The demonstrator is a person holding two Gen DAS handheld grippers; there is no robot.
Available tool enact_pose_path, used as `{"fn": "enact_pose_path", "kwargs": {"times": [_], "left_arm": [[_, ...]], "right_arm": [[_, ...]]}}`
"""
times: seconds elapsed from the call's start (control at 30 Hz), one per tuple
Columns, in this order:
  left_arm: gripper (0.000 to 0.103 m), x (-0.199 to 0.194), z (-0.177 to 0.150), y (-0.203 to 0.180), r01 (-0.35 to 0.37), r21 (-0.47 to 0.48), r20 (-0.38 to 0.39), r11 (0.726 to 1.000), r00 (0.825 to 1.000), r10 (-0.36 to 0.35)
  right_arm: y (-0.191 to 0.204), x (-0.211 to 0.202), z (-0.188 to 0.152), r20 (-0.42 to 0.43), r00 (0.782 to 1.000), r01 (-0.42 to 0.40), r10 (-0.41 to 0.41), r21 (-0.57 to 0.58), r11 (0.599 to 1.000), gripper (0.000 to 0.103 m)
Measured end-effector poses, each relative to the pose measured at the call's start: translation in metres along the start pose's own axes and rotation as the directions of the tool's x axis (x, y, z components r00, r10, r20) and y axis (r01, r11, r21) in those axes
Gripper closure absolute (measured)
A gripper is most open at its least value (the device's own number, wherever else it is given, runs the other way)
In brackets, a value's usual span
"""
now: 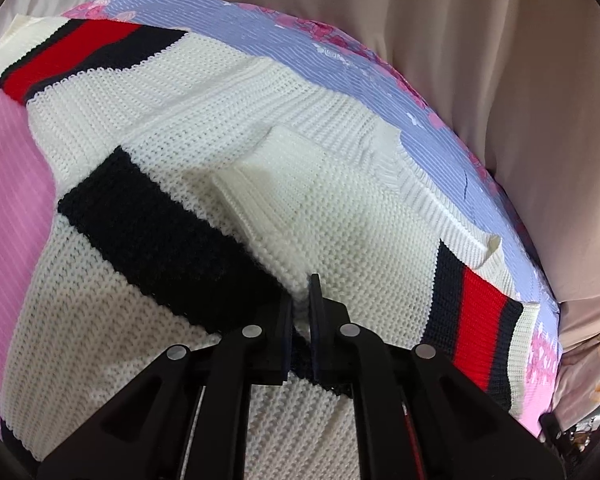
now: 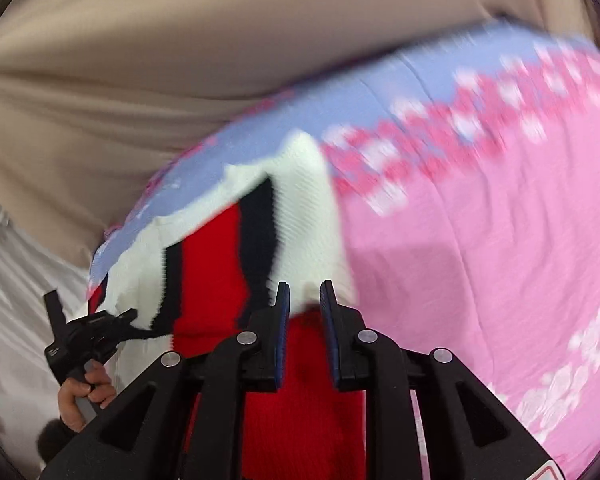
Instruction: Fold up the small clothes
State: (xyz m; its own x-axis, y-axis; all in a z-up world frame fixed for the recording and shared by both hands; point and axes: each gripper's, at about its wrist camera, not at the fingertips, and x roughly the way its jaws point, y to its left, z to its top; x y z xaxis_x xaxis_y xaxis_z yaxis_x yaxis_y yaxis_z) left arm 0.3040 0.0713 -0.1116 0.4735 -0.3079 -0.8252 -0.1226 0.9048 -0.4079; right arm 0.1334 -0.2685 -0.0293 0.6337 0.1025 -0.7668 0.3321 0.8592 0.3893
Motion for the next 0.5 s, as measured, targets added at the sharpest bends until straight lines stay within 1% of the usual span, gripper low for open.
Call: {"fn": "enact_pose_path", "kwargs": {"times": [0.07, 0.1, 0.13, 0.17, 0.2, 0.27, 0.33, 0.4, 0.43, 0.47, 0.5], "left_arm": [[0.095, -0.002, -0.001, 0.001, -0.004, -0.002, 0.003, 1.000, 1.000, 0.004], [0.095, -0.002, -0.001, 0.002, 0.000, -0.005, 0.002, 1.000, 1.000, 0.000], [0.095, -0.003, -0.001, 0.004, 0.008, -0.012, -0.001, 1.000, 1.000, -0.008], [0.095, -0.004, -0.001, 0.007, 0.016, -0.020, -0.004, 1.000, 1.000, -0.016], [0.095, -0.004, 0.000, 0.008, 0.025, -0.024, -0.008, 0.999, 1.000, -0.026], [0.095, -0.004, 0.000, 0.010, 0.036, -0.022, -0.006, 0.999, 0.999, -0.036], [0.095, -0.004, -0.001, 0.011, 0.044, -0.029, 0.006, 0.999, 0.999, -0.044], [0.095, -0.006, -0.003, 0.014, 0.054, -0.047, 0.010, 0.997, 0.999, -0.054], [0.094, -0.008, -0.002, 0.016, 0.065, -0.063, 0.002, 0.996, 0.998, -0.065], [0.092, -0.012, 0.000, 0.020, 0.077, -0.085, -0.010, 0.993, 0.997, -0.078], [0.089, -0.018, 0.004, 0.025, 0.091, -0.101, -0.005, 0.991, 0.996, -0.092]], "right_arm": [[0.026, 0.027, 0.009, -0.024, 0.999, 0.021, -0.024, -0.137, 0.990, 0.086], [0.026, 0.038, 0.005, -0.047, 0.998, 0.038, -0.047, -0.173, 0.984, 0.089], [0.017, 0.058, 0.003, -0.081, 0.992, 0.085, -0.102, -0.192, 0.978, 0.093], [0.006, 0.077, 0.000, -0.116, 0.982, 0.127, -0.150, -0.182, 0.975, 0.095], [-0.006, 0.080, -0.003, -0.111, 0.986, 0.109, -0.126, -0.147, 0.983, 0.103], [-0.012, 0.063, 0.000, -0.102, 0.987, 0.114, -0.123, -0.090, 0.989, 0.103], [-0.005, 0.041, 0.004, -0.040, 0.993, 0.105, -0.109, -0.074, 0.992, 0.102], [-0.004, 0.048, 0.002, -0.046, 0.988, 0.141, -0.146, -0.096, 0.985, 0.101], [-0.008, 0.061, -0.001, -0.080, 0.980, 0.174, -0.184, -0.113, 0.978, 0.101], [-0.011, 0.069, -0.004, -0.089, 0.974, 0.194, -0.206, -0.131, 0.972, 0.103], [-0.007, 0.065, -0.002, -0.079, 0.971, 0.212, -0.225, -0.149, 0.966, 0.103]]}}
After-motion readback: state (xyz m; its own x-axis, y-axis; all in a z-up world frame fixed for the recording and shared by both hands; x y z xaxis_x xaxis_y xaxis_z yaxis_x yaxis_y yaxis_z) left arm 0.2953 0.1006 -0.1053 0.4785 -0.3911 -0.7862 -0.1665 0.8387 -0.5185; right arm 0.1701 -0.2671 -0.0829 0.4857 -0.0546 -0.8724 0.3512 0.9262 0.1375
